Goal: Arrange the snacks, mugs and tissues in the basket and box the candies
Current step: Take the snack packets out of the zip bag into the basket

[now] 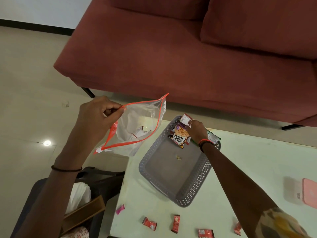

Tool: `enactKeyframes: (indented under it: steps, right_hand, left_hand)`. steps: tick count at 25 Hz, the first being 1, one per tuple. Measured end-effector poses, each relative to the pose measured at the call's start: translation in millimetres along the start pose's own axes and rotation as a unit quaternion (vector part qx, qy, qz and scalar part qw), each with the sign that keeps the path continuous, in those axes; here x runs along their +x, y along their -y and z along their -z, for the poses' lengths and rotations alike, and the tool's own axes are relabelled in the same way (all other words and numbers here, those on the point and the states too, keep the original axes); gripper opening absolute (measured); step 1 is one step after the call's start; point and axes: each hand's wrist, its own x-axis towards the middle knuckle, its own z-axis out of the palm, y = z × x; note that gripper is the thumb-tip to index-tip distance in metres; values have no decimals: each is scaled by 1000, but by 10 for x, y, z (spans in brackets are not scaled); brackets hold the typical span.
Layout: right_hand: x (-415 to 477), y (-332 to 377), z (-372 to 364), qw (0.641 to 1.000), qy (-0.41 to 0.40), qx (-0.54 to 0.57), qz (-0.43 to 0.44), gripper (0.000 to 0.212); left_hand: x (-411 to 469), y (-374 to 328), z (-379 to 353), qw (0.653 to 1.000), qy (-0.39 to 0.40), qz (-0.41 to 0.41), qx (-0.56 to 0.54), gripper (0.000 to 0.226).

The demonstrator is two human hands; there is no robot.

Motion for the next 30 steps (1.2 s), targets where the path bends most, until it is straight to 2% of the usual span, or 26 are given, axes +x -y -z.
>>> enactKeyframes:
  steps: [3, 5, 7, 9, 11, 12, 15, 17, 19, 22, 23, 26, 30]
  right_hand:
    - [-130, 175, 350, 992, -72, 107, -2, 23]
    - [-333, 451, 740, 970, -124, 208, 23, 16]
    - [-714, 784, 1189, 939, -167, 279, 115, 12]
    - [-1225, 1072, 1585, 908, -163, 289, 257, 8]
    - [-1610, 1277, 1818, 881, -106, 242, 392, 8]
    - [-1716, 1368, 1860, 880, -53, 200, 428, 11]
    - [-1716, 1588, 1704, 900, 145, -26, 410, 23]
    - [-1639, 1507, 1422, 884, 230, -180, 364, 29]
    - [-1629, 1323, 1119, 836, 256, -304, 378, 30]
    - [-1721, 1115, 697, 790, 246, -388, 406, 35]
    - [-1754, 1099, 604, 788, 233, -393, 413, 36]
    - [-1837, 1024, 380, 832, 196, -354, 380, 38]
    - [-1937, 845, 265, 825, 212, -356, 383, 24]
  left_hand:
    - [1, -62, 19, 1000, -4, -11, -6, 14]
    - [-3, -101, 25, 1000, -2, -24, -5, 11]
    - [-21, -151, 29, 1000, 11, -28, 2, 11]
    - [-75, -229, 39, 999, 26, -24, 6, 12]
    - [-152, -333, 47, 999, 38, -16, 4, 14]
    - [-200, -397, 51, 999, 48, -11, 2, 16]
    - [-354, -598, 48, 996, 85, -19, 4, 20]
    - [-464, -705, 40, 994, 103, -29, -4, 23]
    - [-564, -783, 24, 994, 102, -31, -15, 24]
    - [-649, -875, -15, 994, 97, -38, -27, 22]
    - [-677, -904, -29, 994, 96, -42, -31, 22]
    - [-762, -970, -67, 993, 94, -62, -39, 21]
    - [-826, -985, -114, 992, 100, -68, -35, 20]
